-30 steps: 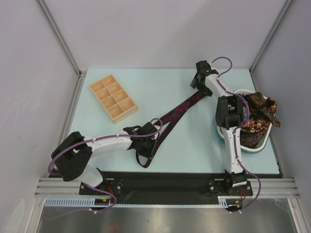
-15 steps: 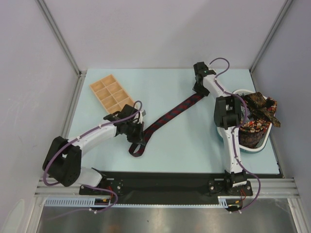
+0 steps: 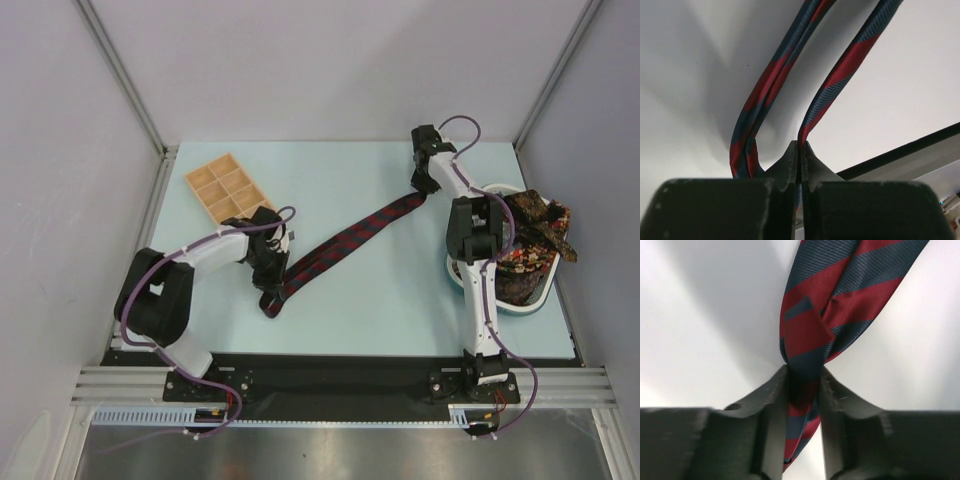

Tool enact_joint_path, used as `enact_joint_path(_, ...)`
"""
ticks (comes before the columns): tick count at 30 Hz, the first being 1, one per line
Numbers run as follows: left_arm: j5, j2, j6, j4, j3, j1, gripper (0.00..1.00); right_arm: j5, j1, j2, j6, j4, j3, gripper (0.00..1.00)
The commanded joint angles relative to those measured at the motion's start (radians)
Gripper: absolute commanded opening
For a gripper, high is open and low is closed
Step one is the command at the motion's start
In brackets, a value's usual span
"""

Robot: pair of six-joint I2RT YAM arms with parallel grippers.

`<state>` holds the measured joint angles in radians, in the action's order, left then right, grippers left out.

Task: Roll the ties
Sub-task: Flatten the tie

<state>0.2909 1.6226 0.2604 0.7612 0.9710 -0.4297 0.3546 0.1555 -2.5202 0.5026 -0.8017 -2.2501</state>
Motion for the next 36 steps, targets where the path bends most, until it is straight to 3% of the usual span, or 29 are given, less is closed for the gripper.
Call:
enact_joint_path(1, -0.004, 0.003, -0.043, 0.035, 0.084, 0.002, 0.06, -0.005, -0.023, -0.019, -0.082, 0.013, -0.043, 0.31)
enact_joint_path(2, 0.001, 0.005, -0.043, 0.038, 0.093, 0.000, 0.11, -0.009, -0.031, -0.022, -0.093, 0.013, -0.045, 0.31)
enact_joint_path(10, 0.057, 0.013, -0.061, 0.087, 0.205, 0.000, 0.08, -0.132, -0.089, -0.017, -0.188, 0.016, -0.055, 0.33)
enact_joint_path(11, 0.053, 0.029, -0.061, 0.089, 0.216, 0.000, 0.15, -0.129, -0.093, -0.014, -0.191, 0.013, -0.054, 0.34)
enact_joint_path(13, 0.041, 0.054, -0.058, 0.095, 0.250, 0.000, 0.19, -0.123, -0.091, -0.006, -0.191, 0.009, -0.051, 0.35)
enact_joint_path(23, -0.047, 0.186, -0.062, 0.147, 0.362, 0.031, 0.00, -0.154, -0.099, 0.011, -0.187, 0.019, -0.016, 0.36)
enact_joint_path(30, -0.067, 0.143, -0.070, 0.124, 0.344, 0.083, 0.02, -0.167, -0.109, 0.000, -0.193, 0.013, -0.014, 0.33)
enact_joint_path(36, -0.153, 0.189, -0.069, 0.142, 0.391, 0.089, 0.08, -0.166, -0.109, 0.038, -0.200, -0.014, -0.002, 0.39)
